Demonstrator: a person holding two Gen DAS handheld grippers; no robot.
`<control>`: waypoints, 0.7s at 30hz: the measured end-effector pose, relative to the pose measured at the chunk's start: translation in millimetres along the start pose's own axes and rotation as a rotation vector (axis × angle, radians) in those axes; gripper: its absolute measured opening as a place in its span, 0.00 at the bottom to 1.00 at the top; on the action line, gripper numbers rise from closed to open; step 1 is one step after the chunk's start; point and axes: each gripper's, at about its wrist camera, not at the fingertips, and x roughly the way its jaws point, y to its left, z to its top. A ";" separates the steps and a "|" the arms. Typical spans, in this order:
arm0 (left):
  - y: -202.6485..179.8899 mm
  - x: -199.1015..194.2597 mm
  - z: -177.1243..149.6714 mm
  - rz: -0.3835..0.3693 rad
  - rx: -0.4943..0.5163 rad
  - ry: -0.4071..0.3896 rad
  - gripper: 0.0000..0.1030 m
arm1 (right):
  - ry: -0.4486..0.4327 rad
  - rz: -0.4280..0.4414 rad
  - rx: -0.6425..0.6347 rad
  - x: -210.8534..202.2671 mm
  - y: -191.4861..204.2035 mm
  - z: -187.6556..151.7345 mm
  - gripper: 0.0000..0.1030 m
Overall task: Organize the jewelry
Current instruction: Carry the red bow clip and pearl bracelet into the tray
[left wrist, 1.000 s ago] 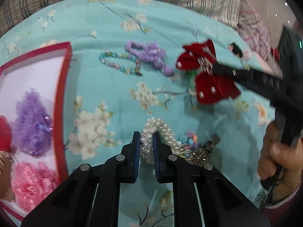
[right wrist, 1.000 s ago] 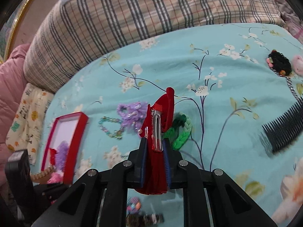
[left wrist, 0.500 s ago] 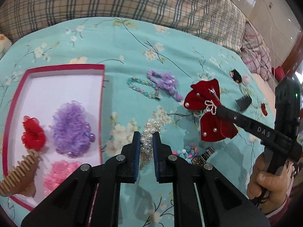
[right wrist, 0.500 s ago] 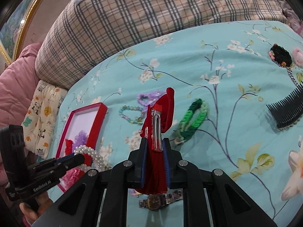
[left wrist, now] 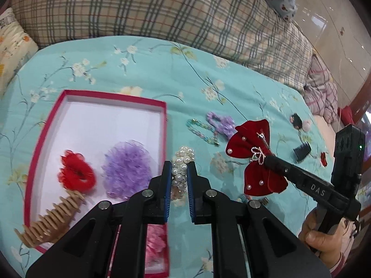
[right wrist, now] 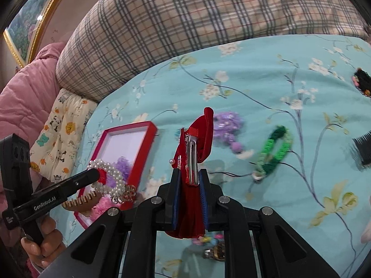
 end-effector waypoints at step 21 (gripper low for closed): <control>91.4 0.0 40.0 0.093 -0.178 -0.057 0.10 | 0.028 0.134 -0.083 69.9 92.9 23.2 0.14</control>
